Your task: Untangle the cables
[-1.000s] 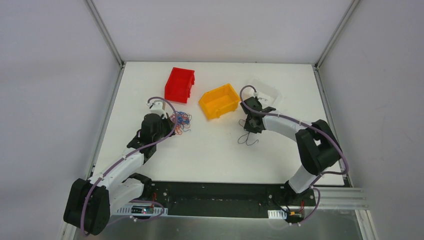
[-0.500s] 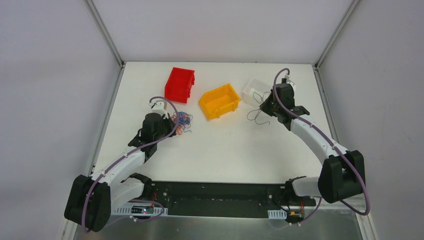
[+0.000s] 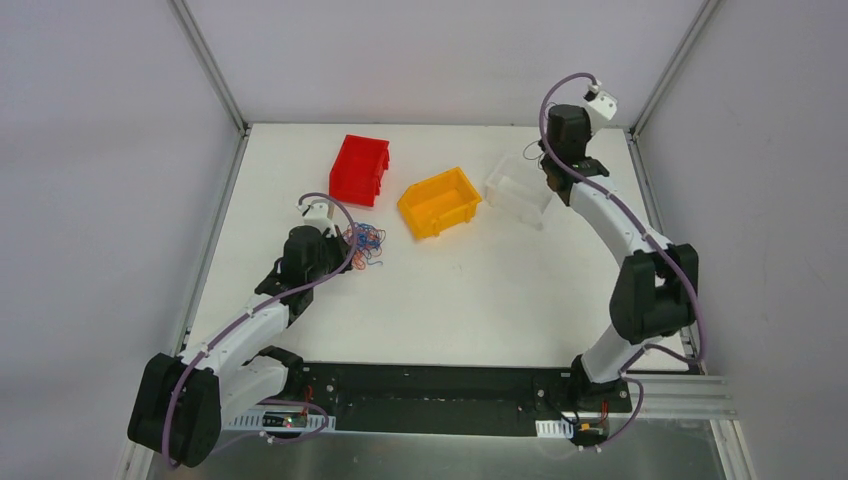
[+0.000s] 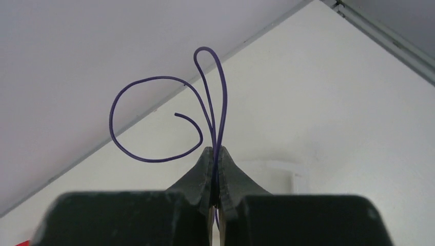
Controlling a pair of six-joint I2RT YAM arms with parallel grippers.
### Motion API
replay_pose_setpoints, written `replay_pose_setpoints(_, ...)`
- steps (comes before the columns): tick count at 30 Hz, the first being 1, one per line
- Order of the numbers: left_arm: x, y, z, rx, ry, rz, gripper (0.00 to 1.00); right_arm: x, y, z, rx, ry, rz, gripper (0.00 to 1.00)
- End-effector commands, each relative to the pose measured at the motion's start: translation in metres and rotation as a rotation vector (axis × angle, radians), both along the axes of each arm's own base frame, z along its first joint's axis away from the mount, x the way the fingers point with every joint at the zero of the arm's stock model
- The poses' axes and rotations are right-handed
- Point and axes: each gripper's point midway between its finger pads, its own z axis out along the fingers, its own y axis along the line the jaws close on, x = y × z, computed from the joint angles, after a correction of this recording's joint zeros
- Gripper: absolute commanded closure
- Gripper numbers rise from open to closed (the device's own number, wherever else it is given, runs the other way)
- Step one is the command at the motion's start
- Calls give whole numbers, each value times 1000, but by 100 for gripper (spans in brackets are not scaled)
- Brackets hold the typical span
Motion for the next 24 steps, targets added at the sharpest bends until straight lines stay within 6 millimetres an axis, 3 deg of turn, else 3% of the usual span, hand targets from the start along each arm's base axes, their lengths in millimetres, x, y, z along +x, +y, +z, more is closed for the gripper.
replay_pose_setpoints(1,8,-7,24,-14,-83,-30,98,38,4,-31,-246,16,97,100)
replay_pose_setpoints(5,8,-7,24,-11,-83,-28,98,47,29,-79,-287,112,280,100)
replay_pose_setpoints(11,9,-6,25,-8,-84,-25,98,29,39,-140,-239,292,358,100)
replay_pose_setpoints(15,9,-5,25,-4,-84,-17,98,6,33,-167,-188,426,324,100)
replay_pose_setpoints(18,8,-5,25,-4,-81,-18,98,-14,42,-186,-141,551,409,100)
replay_pose_setpoints(24,6,-4,27,-6,-88,-18,98,-27,62,-205,93,690,558,100)
